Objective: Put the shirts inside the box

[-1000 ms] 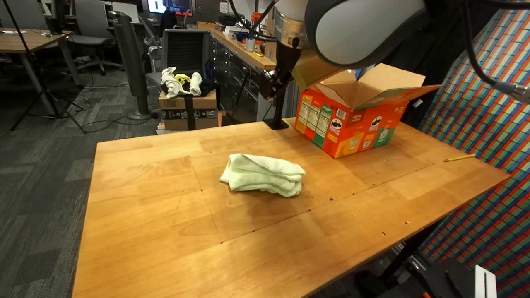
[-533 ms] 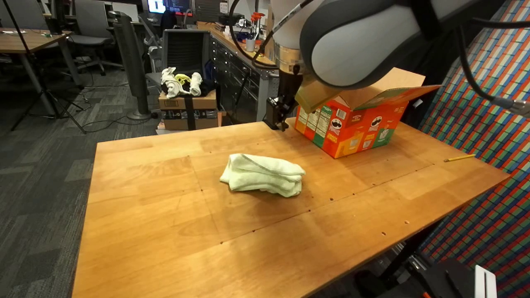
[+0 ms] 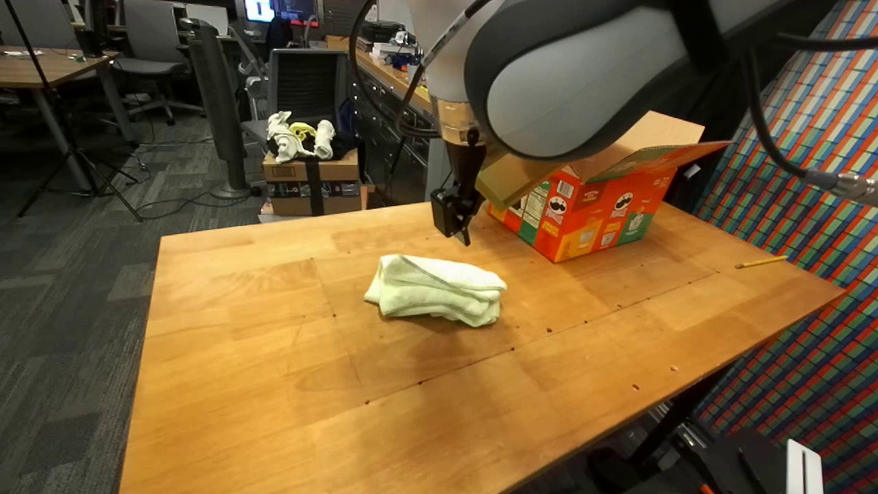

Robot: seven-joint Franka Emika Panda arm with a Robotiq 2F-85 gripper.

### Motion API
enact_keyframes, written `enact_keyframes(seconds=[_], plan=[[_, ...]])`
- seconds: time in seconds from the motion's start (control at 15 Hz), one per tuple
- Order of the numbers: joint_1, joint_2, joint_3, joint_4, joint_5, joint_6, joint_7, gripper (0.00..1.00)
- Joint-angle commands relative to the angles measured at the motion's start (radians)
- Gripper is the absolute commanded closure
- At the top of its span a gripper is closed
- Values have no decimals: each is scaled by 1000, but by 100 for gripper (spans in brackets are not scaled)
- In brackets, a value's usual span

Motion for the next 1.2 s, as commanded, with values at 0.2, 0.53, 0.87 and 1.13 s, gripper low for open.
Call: enact_keyframes(seconds=[0.2, 0.53, 0.87, 1.13], plan=[[53, -26, 5, -16, 201, 55, -150, 0], [67, -36, -2, -39, 330, 146, -300, 0], [61, -3, -10, -69, 357, 263, -440, 0], [50, 56, -16, -88, 307, 317, -486, 0]])
